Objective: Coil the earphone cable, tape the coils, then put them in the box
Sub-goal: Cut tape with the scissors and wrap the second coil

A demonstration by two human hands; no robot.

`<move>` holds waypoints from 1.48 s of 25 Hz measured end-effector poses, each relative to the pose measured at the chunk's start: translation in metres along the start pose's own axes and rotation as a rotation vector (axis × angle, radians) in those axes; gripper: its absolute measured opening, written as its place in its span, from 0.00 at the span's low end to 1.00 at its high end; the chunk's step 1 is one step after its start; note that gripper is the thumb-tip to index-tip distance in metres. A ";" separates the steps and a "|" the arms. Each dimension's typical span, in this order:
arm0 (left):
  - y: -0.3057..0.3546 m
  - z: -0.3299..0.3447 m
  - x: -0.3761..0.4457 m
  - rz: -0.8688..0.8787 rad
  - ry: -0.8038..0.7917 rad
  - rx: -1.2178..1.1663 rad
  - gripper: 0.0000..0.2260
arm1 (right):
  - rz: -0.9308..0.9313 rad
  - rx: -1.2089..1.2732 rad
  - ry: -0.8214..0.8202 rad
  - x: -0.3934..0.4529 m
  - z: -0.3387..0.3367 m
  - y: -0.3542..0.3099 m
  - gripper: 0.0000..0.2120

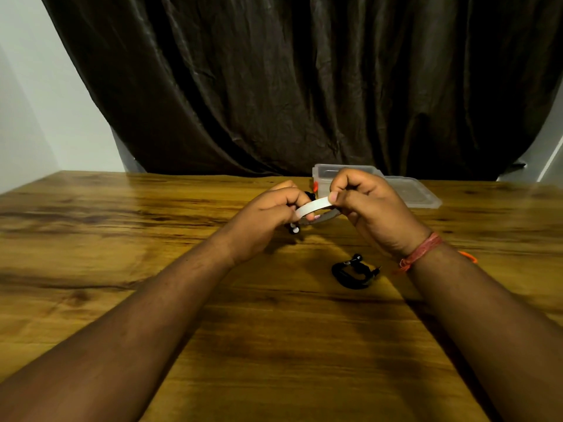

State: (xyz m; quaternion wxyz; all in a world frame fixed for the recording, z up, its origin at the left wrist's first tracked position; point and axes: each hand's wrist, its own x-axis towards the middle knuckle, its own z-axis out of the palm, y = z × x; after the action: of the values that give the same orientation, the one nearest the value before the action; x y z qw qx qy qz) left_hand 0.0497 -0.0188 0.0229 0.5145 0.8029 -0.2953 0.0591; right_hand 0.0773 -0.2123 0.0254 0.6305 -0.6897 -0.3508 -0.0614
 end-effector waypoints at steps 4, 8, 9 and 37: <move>-0.001 0.000 0.000 0.004 -0.005 0.032 0.07 | 0.004 -0.019 -0.001 0.000 -0.001 0.001 0.04; 0.001 0.000 0.000 -0.009 -0.010 0.097 0.08 | 0.004 -0.034 0.000 0.000 -0.001 0.002 0.04; 0.001 -0.001 -0.001 -0.008 -0.012 0.114 0.08 | 0.006 -0.040 0.000 0.000 -0.002 0.003 0.04; -0.012 0.005 0.004 -0.044 0.452 0.465 0.11 | -0.134 -0.465 0.104 -0.004 0.000 0.000 0.06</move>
State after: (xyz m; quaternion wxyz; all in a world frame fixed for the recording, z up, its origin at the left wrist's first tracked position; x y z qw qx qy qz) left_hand 0.0582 -0.0212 0.0124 0.3708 0.8717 -0.1346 0.2908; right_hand 0.0744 -0.2134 0.0237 0.4663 -0.7875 -0.3392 -0.2175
